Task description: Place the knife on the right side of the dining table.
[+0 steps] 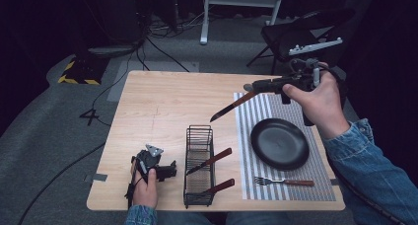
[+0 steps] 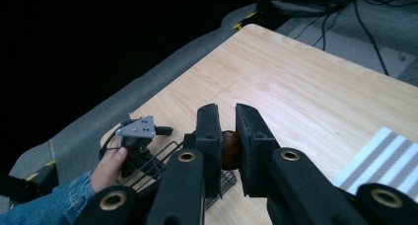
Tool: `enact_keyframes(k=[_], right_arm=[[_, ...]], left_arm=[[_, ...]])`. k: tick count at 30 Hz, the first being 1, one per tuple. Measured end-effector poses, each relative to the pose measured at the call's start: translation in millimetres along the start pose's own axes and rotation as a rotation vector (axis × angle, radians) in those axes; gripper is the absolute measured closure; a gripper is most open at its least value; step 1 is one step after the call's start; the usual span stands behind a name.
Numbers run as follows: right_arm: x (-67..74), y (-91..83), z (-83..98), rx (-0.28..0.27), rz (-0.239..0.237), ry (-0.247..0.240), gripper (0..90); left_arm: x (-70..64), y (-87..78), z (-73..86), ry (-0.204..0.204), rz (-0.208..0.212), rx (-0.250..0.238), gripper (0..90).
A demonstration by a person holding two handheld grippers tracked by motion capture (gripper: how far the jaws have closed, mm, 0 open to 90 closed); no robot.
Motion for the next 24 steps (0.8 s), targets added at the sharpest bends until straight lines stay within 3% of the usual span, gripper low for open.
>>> enact_keyframes(k=[4, 6, 7, 8, 10, 14, 15, 17, 18, 24], right_arm=[[-9.4, -5.7, -1.9, -0.011, 0.024, 0.003, 81.6], [-25.1, -9.5, -0.8, -0.019, 0.057, 0.014, 81.6], [-25.1, -9.5, -0.8, -0.019, 0.057, 0.014, 81.6], [-40.5, -11.0, 0.7, -0.023, 0.079, 0.037, 81.6], [-53.9, -11.6, 1.6, -0.028, 0.097, 0.054, 81.6], [-71.2, -11.3, 2.5, -0.034, 0.117, 0.073, 81.6], [-82.4, -9.8, 3.0, -0.037, 0.134, 0.078, 81.6], [-86.4, -8.9, 3.3, -0.037, 0.14, 0.084, 81.6], [-97.1, -5.5, 4.0, -0.04, 0.148, 0.091, 81.6], [-125.9, 9.7, 8.8, -0.029, 0.173, 0.116, 81.6]], left_arm=[[0.2, -0.1, 0.1, 0.003, 0.0, 0.002, 0.0], [0.3, -0.1, 0.1, 0.003, 0.0, 0.002, 0.0], [0.3, -0.1, 0.1, 0.003, 0.0, 0.002, 0.0], [0.2, 0.0, 0.0, 0.001, -0.001, 0.001, 0.0], [0.1, 0.1, 0.0, -0.001, -0.002, 0.0, 0.0], [0.0, 0.2, -0.1, -0.003, -0.003, -0.001, 0.0], [0.0, 0.2, 0.0, -0.003, -0.004, -0.001, 0.0], [0.0, 0.2, -0.1, -0.003, -0.004, -0.001, 0.0], [0.0, 0.1, 0.0, -0.003, -0.004, -0.001, 0.0], [0.0, -0.4, 0.6, -0.005, -0.009, -0.002, 0.0]])
Point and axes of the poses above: each handheld gripper's, and its own axes: y roughly forward along the jaws, z roughly out of its underside, x roughly to its left, the point moved 9 cm from there along y, roughly forward along the jaws, and after that the axes turned 7 degrees about z, right-handed, at the moved point
